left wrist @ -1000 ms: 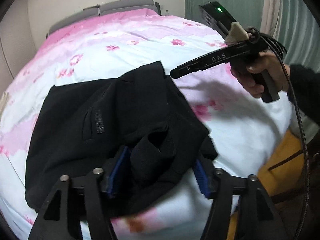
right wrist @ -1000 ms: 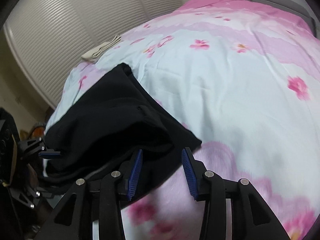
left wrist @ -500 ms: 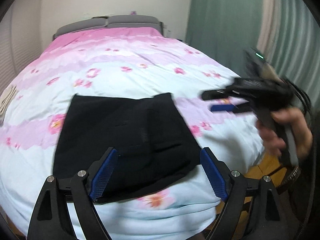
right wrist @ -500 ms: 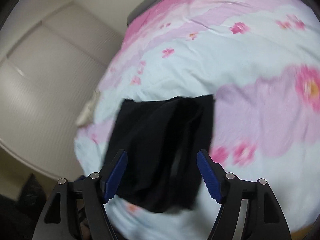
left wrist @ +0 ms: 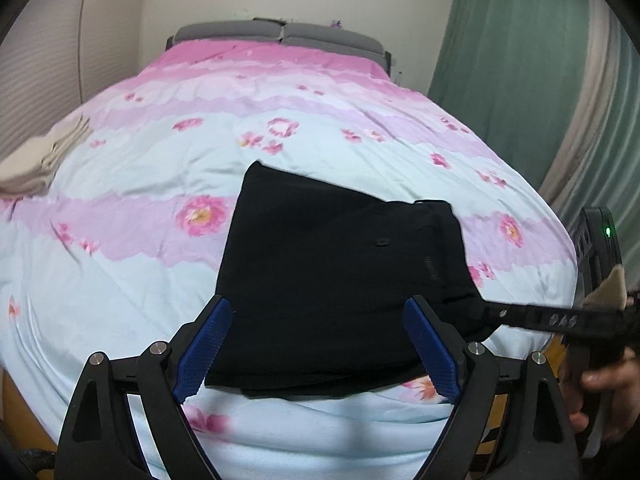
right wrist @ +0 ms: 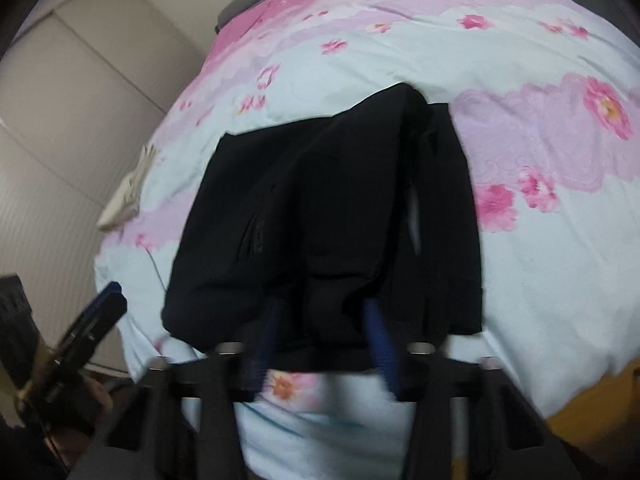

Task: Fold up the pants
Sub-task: 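Smooth the folded trousers flat with both tools open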

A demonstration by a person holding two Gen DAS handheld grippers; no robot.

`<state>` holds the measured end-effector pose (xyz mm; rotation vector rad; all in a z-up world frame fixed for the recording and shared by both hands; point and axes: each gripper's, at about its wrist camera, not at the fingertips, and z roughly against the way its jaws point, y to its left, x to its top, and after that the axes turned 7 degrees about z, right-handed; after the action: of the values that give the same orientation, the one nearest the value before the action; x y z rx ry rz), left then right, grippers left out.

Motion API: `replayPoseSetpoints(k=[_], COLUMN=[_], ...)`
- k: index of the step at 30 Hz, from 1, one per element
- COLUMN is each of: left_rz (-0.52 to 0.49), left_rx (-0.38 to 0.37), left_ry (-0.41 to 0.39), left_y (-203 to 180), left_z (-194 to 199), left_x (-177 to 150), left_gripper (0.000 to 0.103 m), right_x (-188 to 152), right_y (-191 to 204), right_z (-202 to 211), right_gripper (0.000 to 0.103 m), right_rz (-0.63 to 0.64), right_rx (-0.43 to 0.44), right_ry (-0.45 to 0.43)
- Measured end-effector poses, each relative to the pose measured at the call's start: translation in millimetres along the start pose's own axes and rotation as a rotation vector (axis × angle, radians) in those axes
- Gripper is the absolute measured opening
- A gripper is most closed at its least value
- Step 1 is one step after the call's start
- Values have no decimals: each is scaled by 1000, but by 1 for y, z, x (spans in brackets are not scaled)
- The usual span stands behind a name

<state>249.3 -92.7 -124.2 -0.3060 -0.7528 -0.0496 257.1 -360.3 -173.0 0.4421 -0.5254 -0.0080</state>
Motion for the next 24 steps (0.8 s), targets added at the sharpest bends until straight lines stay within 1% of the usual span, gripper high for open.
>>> replayPoseSetpoints(k=[1,4,7,8,11,15,17,18,20,21,22,24], left_rz=[8,14,11,12,15,0,-4,-5,-7,-8,-7,-1], left_rx=[1,3,-5,-9,-27,-29,-23,-19,-13,-11,-10,-10], left_ry=[8,15,5,3,-1,18,36,42,48,49,49,44], left_y=[4,9,8,8,4,-2,-2,-1,1,1,2,4], left_z=[-2,-5,-3,-3,-5,-12,-16,-18,-19,-19,-19,-18], left_x=[0,0,2,3,7,4,0,-1,-3,-3,-3,-1], left_gripper=[89,89,89,89,89,89,89,89,89,89,89,89], right_x=[-1,0,5,5,4,-11,-18,-22,-24,-25,-26,-32], right_y=[4,7,4,-2,-16,-36,-43,-46,-42,-38,-34,-32], right_z=[-4,0,18,30,49,27,17,18,24,28,33,43], right_gripper=[13,7,6,6,6,6,8,9,14,25,44,63], right_rz=[22,34,27,11,-35,-104,-165,-191,-189,-174,-170,-188], right_rx=[-32,-57,-89,-103,-96,-106,-75,-55,-55,-78,-124,-186], right_ry=[4,-12,-47,-73,-100,-35,-38,-57,-87,-96,-103,-142])
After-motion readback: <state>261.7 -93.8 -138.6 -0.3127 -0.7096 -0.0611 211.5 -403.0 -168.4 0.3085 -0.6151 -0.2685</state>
